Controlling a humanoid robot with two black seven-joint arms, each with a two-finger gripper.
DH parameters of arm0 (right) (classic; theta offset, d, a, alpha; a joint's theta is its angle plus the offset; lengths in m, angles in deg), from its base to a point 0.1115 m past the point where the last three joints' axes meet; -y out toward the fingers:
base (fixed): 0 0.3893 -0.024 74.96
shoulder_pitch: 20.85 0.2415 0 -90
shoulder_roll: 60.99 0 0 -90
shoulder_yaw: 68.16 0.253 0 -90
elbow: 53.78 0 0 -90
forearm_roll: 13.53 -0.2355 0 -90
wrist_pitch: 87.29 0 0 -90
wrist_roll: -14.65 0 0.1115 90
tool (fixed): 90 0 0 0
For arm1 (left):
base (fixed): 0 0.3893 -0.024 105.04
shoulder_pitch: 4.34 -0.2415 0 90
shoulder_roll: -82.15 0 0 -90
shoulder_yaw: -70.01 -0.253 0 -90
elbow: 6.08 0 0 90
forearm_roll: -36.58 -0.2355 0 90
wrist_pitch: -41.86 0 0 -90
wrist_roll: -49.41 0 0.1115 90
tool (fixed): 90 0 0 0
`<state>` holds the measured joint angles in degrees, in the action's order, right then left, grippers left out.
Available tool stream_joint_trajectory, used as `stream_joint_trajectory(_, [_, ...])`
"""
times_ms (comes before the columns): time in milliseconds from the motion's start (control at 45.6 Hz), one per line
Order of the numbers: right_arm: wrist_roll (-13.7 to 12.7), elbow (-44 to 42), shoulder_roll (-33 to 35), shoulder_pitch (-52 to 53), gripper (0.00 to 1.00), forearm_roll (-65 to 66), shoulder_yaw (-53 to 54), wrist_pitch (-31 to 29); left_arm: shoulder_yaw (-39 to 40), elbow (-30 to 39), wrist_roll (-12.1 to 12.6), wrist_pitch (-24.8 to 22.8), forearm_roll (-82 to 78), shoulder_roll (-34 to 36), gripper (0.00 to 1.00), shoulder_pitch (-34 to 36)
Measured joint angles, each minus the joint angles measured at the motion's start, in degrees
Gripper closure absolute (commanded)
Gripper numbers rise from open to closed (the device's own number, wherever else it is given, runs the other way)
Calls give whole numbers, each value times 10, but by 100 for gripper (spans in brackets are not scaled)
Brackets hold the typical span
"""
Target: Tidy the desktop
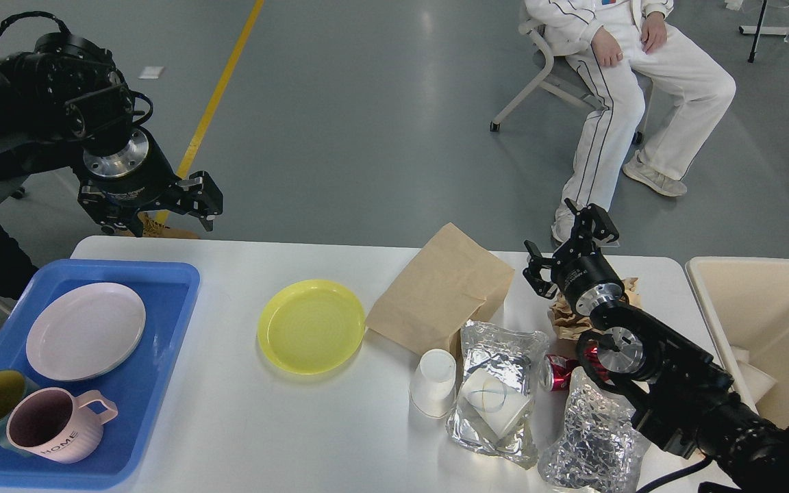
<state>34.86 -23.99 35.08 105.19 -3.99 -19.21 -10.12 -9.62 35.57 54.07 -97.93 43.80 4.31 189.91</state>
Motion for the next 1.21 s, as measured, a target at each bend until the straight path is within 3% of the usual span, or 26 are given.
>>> stream_joint_trajectory(219, [0, 0, 0, 0, 0, 0, 0, 0, 9, -28, -1, 71, -1, 10, 4, -64])
stream_joint_trajectory(351, [0, 0, 0, 0, 0, 0, 0, 0, 24, -33, -2, 88, 1, 20, 4, -93])
stream_joint_trajectory(723, [0, 0, 0, 0, 0, 0, 0, 0, 86, -113, -1, 84, 0, 27, 4, -226])
stream_joint_trajectory(1205, [0, 0, 0, 0, 0, 0, 0, 0, 127, -130, -2, 77, 0, 6, 3, -253])
